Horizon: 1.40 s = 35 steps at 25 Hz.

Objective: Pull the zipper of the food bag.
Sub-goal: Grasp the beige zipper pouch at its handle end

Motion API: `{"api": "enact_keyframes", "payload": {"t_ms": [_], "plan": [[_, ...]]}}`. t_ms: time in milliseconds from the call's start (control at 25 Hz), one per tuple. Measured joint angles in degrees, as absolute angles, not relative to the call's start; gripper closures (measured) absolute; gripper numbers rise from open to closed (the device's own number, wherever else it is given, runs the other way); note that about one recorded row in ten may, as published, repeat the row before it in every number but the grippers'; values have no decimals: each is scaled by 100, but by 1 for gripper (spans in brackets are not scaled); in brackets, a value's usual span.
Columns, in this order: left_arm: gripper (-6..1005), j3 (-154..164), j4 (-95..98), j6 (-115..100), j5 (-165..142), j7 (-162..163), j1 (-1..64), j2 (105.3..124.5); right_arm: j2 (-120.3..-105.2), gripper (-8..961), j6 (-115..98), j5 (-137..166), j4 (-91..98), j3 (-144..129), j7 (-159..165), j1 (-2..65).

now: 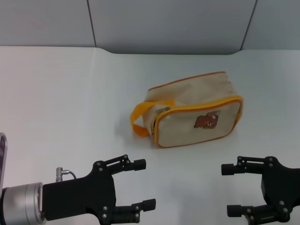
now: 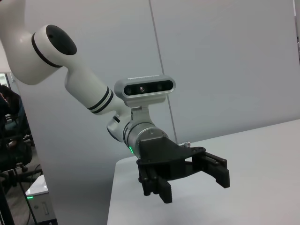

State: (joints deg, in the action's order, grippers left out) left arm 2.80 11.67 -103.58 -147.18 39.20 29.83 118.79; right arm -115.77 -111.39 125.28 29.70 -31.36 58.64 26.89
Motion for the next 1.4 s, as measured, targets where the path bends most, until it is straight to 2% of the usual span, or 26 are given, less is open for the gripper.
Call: {"api": "enact_keyframes", "payload": {"t_ms": [360,560,600,760,1400], "plan": [[202,269,1146,-10187,-14502,3919,2940,11886,-11579,134,-11139,12510,2973,-3020,5853,2694],[218,263,995,-9350,-14066,3888,2895,11914,-11635,134,-11056,11959,2959,-2265,5771,2586],[221,263,846,-9028,-13883,3810,2875,11919,-11704,134,-10965,11554,2963,-2003,5710,2474],[234,261,-44,-8019,-13138,2894,2802,11921,-11750,135,-10876,11207,2973,-1951,5648,2378],[285,-1124,-2135,-5452,-12658,1375,3098,11927,-11807,135,-10723,11139,2944,-1941,5613,2353]]}}
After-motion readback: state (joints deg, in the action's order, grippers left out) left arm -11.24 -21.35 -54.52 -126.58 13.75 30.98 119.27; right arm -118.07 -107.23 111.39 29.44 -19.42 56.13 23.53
